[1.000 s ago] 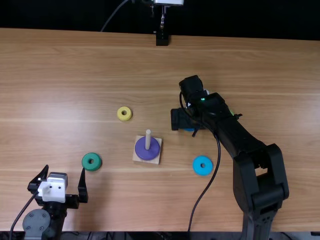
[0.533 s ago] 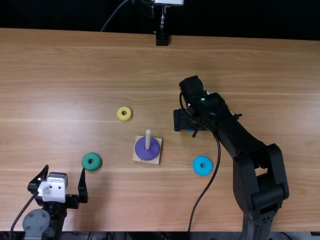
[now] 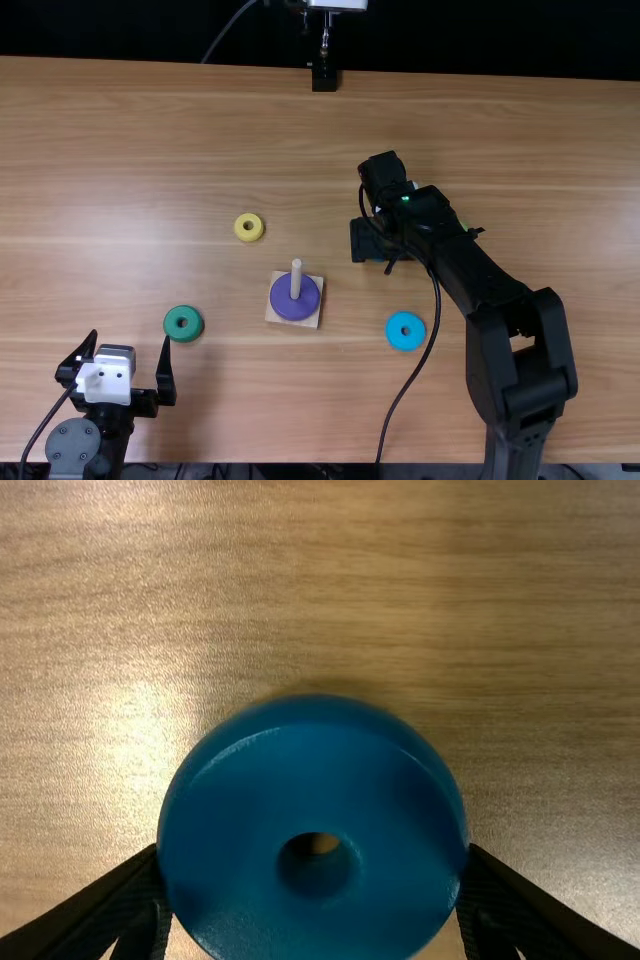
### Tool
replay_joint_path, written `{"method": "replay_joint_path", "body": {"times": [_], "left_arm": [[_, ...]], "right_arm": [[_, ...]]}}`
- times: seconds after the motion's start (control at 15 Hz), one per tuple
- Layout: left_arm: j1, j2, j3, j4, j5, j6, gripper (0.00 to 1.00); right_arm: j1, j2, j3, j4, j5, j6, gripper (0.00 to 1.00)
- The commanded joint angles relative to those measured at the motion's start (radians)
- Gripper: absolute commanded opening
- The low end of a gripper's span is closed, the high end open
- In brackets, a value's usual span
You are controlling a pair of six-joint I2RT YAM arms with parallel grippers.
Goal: Build the Hanoi tower: stack the rings onto the peg from bottom to top in this color order: purple, dark blue, light blue, dark green, light green, yellow, orange.
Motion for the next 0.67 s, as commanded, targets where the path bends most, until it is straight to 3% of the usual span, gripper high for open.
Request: {"method": "replay_joint_path", "body": {"times": [0.0, 0.07, 0.47, 0.6], "left_arm": [[0.001, -0.012, -0.101, -0.086, 0.019, 0.018, 1.00], [0.001, -0.012, -0.101, -0.086, 0.019, 0.018, 1.00], [0.001, -0.012, -0.101, -0.086, 0.019, 0.018, 1.00], [0.001, -0.012, -0.101, -0.086, 0.019, 0.018, 1.00]], "right_arm": [[0.029, -0.063, 0.069, -0.018, 0.011, 0.005, 0.08], [0.035, -0.090, 0.075, -0.059, 0.011, -0.008, 0.08], [0.108, -0.199, 0.204, -0.298, 0.003, -0.017, 0.08], [0.125, -0.221, 0.283, -0.375, 0.003, -0.045, 0.08]]}}
